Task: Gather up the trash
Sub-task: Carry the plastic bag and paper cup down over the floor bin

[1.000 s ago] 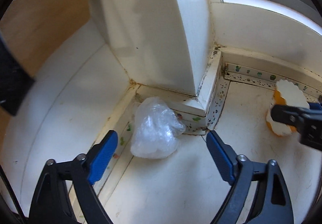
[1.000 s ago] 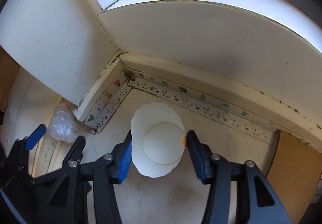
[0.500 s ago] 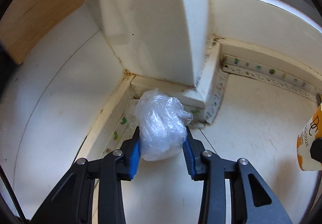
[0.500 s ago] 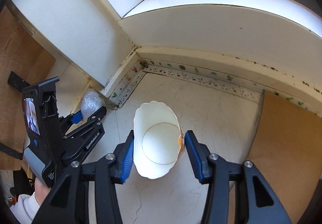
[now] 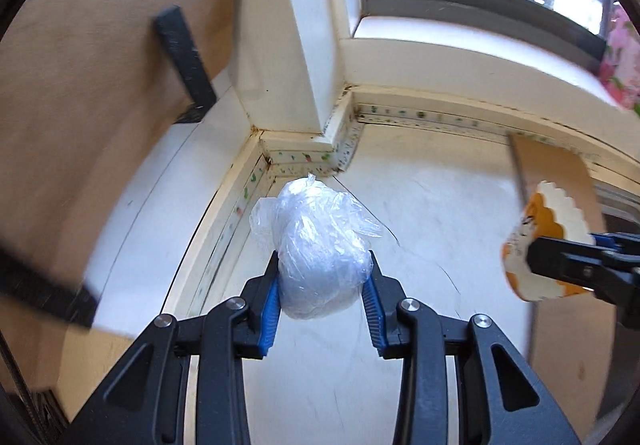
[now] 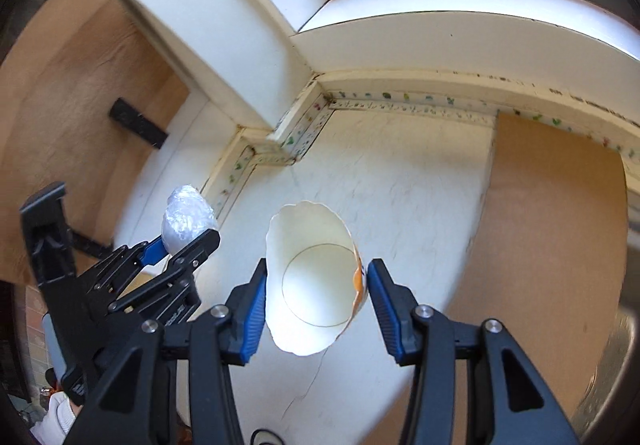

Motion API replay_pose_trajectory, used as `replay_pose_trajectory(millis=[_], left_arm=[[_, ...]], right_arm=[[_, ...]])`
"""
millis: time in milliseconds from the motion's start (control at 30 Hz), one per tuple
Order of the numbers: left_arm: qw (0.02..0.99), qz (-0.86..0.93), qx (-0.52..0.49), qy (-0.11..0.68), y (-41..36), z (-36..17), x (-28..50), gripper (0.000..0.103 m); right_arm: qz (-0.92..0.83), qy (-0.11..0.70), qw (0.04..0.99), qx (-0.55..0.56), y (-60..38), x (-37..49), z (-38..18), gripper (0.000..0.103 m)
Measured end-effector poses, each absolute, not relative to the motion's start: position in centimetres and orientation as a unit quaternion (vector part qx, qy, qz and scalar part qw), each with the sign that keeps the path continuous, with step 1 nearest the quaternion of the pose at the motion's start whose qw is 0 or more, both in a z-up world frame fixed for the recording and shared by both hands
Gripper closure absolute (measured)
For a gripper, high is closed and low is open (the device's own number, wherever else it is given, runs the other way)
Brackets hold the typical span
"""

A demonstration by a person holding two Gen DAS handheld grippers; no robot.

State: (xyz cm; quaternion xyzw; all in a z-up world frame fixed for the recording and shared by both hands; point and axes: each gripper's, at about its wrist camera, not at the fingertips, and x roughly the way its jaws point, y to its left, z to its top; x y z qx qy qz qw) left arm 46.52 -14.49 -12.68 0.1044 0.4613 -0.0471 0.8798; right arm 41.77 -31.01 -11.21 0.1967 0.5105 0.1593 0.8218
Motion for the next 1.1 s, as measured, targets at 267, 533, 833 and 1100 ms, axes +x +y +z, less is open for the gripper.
replay_pose_trajectory(millis=[267,533,833,1100], left_arm=[[0.888,-0.109,0.070,0.442,-11.3,-6.8,35.6,0.068],[0.897,-0.157,0.063,0.408,-5.8,-2.3,24.1,0.068],[0.888,-0.197,0.055,0.412,-1.4,-2.1,11.9,0.068],[0.851,-0.197,0.036,0.486,0.5,-10.1,7.1,0.068]], right_arm=[[0.140,0.478,0.841,0.211,-27.9,30.8,-5.9,0.055],[0.113,0.436,0.865,0.221,-23.4,17.7,-2.0,0.055],[0.091,0.454,0.862,0.208,-18.3,6.7,-4.0,0.055],[0.097,0.521,0.826,0.191,-16.1,2.2,-10.3,0.055]])
